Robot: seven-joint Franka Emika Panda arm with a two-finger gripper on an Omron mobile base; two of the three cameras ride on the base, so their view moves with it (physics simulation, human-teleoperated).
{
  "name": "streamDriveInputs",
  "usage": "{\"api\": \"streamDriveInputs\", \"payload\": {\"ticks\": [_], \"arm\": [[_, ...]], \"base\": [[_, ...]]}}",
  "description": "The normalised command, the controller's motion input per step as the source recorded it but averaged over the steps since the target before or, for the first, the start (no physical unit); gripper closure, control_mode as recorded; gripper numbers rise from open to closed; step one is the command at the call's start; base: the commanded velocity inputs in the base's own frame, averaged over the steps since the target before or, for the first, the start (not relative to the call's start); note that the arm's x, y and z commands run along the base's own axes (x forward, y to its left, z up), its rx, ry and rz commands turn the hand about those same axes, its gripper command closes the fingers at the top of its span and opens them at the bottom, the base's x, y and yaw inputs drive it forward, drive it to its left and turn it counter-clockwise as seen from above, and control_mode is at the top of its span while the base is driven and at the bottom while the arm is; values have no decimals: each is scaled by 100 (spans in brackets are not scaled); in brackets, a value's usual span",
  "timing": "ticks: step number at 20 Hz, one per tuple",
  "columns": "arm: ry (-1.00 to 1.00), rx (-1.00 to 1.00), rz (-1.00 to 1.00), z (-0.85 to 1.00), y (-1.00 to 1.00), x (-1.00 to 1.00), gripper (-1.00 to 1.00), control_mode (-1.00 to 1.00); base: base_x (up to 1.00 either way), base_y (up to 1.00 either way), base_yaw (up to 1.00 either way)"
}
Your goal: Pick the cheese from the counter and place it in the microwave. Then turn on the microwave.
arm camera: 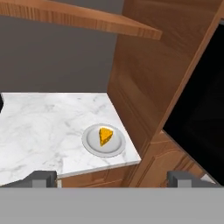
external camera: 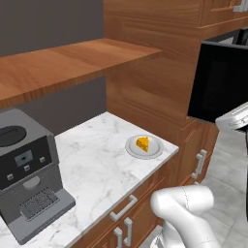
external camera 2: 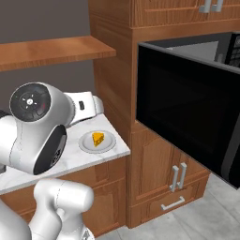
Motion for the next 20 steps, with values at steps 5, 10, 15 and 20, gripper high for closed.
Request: {"api": "streamDriveInputs", "payload": {"ticks": [5,10,15,20], "arm": [[4,-9,0,-17,18,0,-100,-100],[1,-4,0,-18,13,8,-100,-100],[0,-2,0,-18,14,14,-100,-100],[0,-1,-3,-12,21,23,-100,-100]], "base": [[0,0,0],[0,0,0],[0,0,0],[0,0,0]]}}
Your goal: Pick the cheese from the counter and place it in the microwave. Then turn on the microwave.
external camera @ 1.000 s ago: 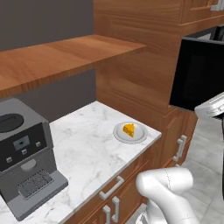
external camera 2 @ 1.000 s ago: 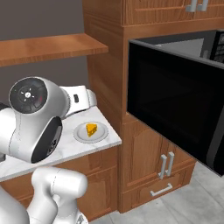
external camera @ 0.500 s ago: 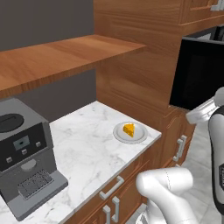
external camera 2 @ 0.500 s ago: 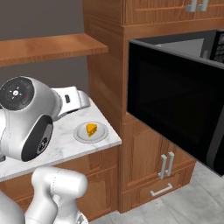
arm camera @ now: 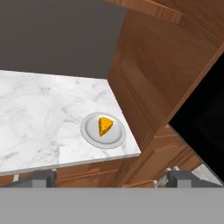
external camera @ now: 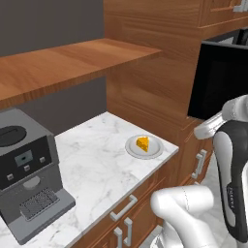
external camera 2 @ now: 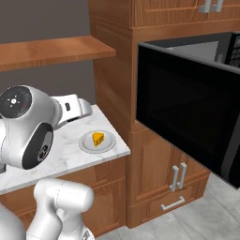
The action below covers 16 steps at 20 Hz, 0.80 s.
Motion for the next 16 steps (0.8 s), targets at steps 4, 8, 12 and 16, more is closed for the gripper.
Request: {"api": "streamDriveInputs", "payload": {"ticks": [4,8,12,16], "arm": [[6,-1,-8,-7,32,25,-100,-100],[8,-1,-9,-7,34,25,-100,-100],[8,-1,-10,-7,26,24,-100,-100],[6,0,-11,-11,12,29,-100,-100]], "base": [[0,0,0],[0,0,0],[0,0,0],[0,0,0]]}}
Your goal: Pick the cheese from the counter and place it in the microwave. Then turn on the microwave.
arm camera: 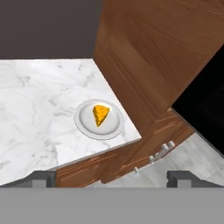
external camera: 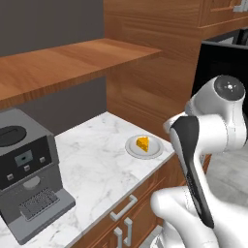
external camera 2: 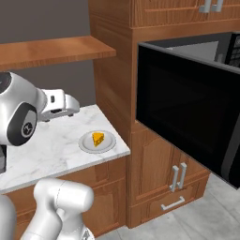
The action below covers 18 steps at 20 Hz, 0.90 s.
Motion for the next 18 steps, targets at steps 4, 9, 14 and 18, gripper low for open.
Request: {"api": "streamDriveInputs", "payload": {"ticks": [4,9,14,18], "arm": [[3,0,-10,-22,2,29,-100,-100],[1,0,-7,-31,0,24,-100,-100],[1,0,-3,-33,0,22,-100,-100],[0,3,0,-27,0,21,-100,-100]], "base": [[0,0,0],[0,0,0],[0,0,0],[0,0,0]]}}
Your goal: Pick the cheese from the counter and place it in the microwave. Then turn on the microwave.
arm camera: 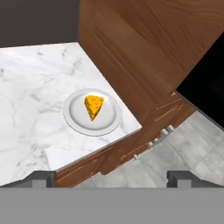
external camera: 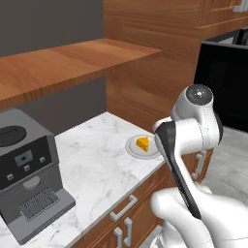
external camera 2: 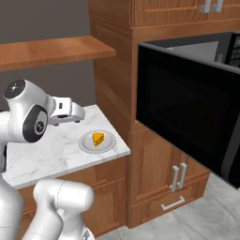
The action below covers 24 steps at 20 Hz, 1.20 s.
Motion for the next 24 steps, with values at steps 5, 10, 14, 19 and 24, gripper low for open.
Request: {"api": "streamDriveInputs", "payload": {"ticks": [5,10,14,19,24], "arm": [[2,6,0,-18,0,22,-100,-100],[4,5,0,-12,0,22,-100,-100],[4,4,0,-9,0,22,-100,-100],[2,1,-2,-10,7,22,-100,-100],[1,2,-2,-13,0,24,-100,-100]], "base": [[0,0,0],[0,0,0],[0,0,0],[0,0,0],[0,0,0]]}}
